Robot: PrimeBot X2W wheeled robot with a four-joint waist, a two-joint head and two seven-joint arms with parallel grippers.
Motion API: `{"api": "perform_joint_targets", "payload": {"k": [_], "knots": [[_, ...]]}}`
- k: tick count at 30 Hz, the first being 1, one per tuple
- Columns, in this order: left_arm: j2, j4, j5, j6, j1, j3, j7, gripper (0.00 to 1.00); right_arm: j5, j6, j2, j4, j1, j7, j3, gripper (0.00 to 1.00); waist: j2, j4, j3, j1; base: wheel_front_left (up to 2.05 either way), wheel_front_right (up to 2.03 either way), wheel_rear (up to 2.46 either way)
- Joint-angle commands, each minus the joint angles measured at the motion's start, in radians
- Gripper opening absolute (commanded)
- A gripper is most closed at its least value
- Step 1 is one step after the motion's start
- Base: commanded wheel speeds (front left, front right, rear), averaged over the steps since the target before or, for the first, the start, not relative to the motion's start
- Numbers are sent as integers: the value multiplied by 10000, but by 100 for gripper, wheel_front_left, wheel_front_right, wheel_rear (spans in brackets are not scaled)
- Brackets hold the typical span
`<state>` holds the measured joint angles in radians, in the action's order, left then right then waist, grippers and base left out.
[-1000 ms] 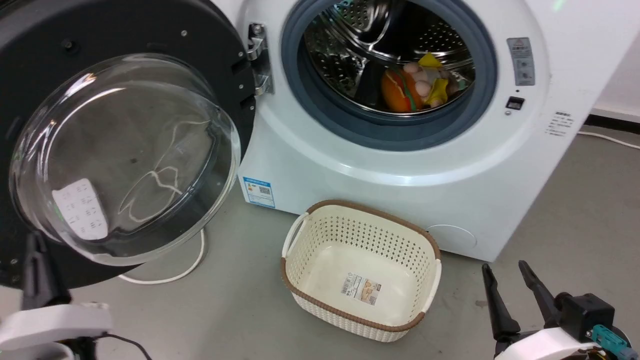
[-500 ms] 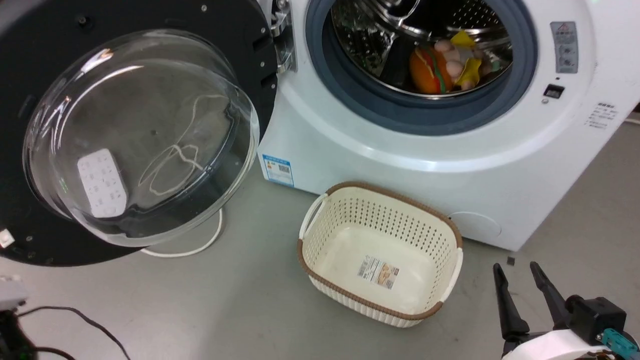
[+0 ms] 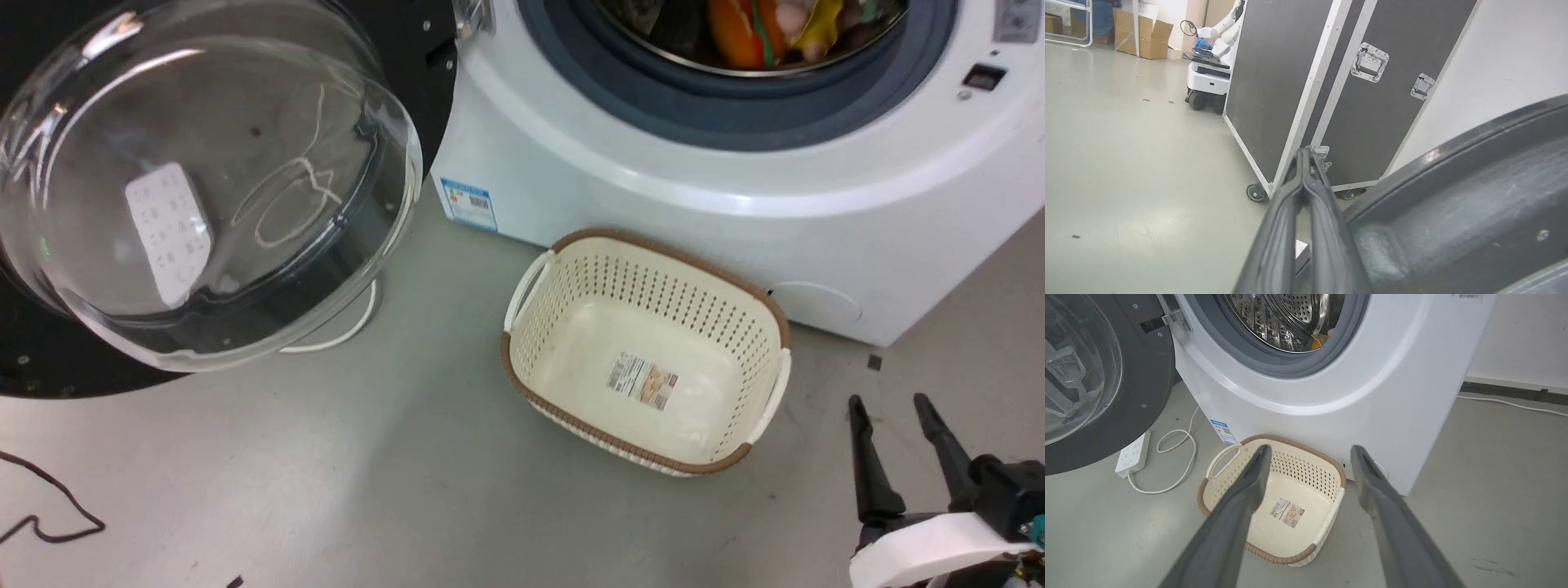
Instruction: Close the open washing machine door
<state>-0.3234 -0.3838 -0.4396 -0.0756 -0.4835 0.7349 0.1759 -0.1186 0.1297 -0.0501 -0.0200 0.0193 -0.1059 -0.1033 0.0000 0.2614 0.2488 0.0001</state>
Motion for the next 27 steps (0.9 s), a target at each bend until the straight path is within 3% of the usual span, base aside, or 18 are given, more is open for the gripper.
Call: {"api": "perform_joint_targets", "payload": {"k": [1, 8, 11, 14, 22, 23, 27], "knots": [[-230, -374, -182, -85, -321, 165, -53, 0, 71, 8, -1, 176, -2, 49, -98, 100, 0, 107, 284, -1, 0, 0, 0], [-1109, -1479, -382, -210, -831, -200, -813, 0, 102, 8, -1, 655, 67, 243, -238, 100, 0, 225, 778, -1, 0, 0, 0], [-1515, -1717, -440, -262, -1010, -797, -1183, 0, 114, 8, -1, 862, 104, 323, -293, 100, 0, 307, 996, -1, 0, 0, 0], [-1958, -1609, -1087, -309, -1076, -1909, -1655, 0, 106, 8, -1, 1075, 183, 428, -399, 100, 0, 456, 1230, -1, 0, 0, 0], [-3019, -1828, -2272, -387, -681, -3279, -2573, 0, 29, 9, -1, 1252, 233, 474, -467, 100, 0, 689, 1446, -1, 0, 0, 0], [-3449, -1806, -2939, -420, -445, -3849, -3197, 0, -72, 9, -1, 1179, 269, 398, -503, 100, 0, 857, 1406, -1, 0, 0, 0], [-4043, -1348, -4046, -463, -47, -4613, -3990, 0, -240, 9, -1, 945, 318, 238, -498, 100, 0, 1135, 1250, -1, 0, 0, 0]]}}
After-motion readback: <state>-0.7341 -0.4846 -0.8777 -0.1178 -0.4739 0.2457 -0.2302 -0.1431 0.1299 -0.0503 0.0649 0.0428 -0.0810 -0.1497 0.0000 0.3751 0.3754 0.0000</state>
